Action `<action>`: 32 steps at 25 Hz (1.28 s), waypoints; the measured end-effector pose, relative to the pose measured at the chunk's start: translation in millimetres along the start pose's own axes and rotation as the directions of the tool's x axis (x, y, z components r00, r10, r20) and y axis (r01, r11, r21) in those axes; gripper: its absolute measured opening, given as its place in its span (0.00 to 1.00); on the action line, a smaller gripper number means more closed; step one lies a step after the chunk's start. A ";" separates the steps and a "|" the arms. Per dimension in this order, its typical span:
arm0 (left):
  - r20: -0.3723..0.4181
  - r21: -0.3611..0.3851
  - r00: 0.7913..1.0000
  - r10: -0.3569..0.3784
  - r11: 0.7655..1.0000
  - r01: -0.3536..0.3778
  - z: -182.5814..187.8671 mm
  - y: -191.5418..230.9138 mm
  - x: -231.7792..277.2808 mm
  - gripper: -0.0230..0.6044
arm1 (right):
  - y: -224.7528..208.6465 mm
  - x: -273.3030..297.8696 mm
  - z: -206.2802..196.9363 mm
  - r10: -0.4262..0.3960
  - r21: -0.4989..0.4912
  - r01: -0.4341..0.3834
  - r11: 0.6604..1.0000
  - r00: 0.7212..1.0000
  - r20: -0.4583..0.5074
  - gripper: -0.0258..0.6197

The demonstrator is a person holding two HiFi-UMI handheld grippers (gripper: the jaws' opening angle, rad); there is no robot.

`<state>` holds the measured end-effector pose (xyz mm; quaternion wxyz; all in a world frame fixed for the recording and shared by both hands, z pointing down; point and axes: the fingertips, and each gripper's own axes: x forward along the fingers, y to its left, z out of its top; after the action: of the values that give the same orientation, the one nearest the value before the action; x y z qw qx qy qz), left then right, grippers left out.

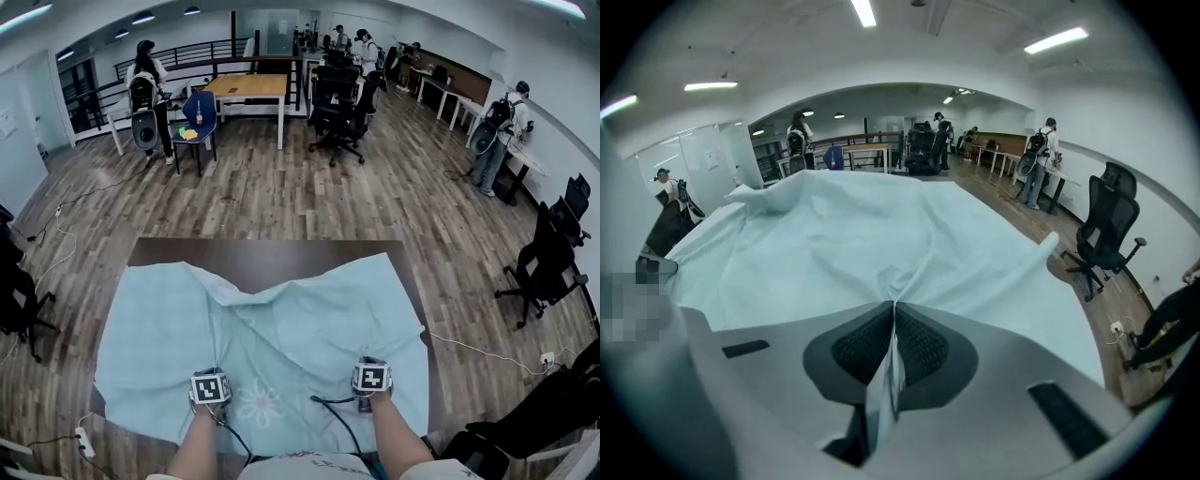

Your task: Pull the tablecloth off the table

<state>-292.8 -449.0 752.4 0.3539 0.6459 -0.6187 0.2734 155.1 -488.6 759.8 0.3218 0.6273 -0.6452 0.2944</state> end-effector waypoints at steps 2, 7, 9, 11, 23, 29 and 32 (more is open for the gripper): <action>0.026 0.001 1.000 -0.008 1.000 0.008 4.2 0.7 -9.7 0.05 | 5.2 -10.3 4.7 0.007 0.010 -0.008 1.000 0.999 0.035 0.07; 0.077 0.003 0.997 -0.031 1.000 0.031 10.9 -13.5 -32.8 0.05 | 13.5 -42.9 16.4 0.041 0.010 -0.042 0.999 0.992 0.122 0.07; 0.099 0.011 0.994 -0.046 0.999 0.045 15.4 -21.0 -41.5 0.05 | 19.4 -57.5 24.3 0.059 -0.002 -0.059 0.998 0.984 0.166 0.07; 0.128 0.029 0.989 -0.072 0.997 0.069 21.1 -29.4 -51.2 0.05 | 27.6 -72.5 32.7 0.079 -0.020 -0.077 0.997 0.975 0.209 0.07; 0.354 0.164 0.914 -0.201 0.975 0.151 69.1 -105.0 -151.8 0.05 | 84.5 -182.3 74.4 0.254 -0.117 -0.226 0.967 0.850 0.461 0.07; 0.454 0.211 0.857 -0.245 0.964 0.163 92.3 -135.5 -204.6 0.05 | 115.1 -259.6 110.2 0.328 -0.202 -0.259 0.945 0.733 0.596 0.07; 0.519 0.241 0.806 -0.283 0.954 0.179 106.5 -152.4 -237.3 0.05 | 128.8 -297.7 125.6 0.354 -0.244 -0.256 0.935 0.674 0.648 0.07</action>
<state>-170.7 -392.5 482.6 0.1328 0.7968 -0.5831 0.0865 22.5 -397.3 451.5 0.0491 0.5513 -0.8314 0.0491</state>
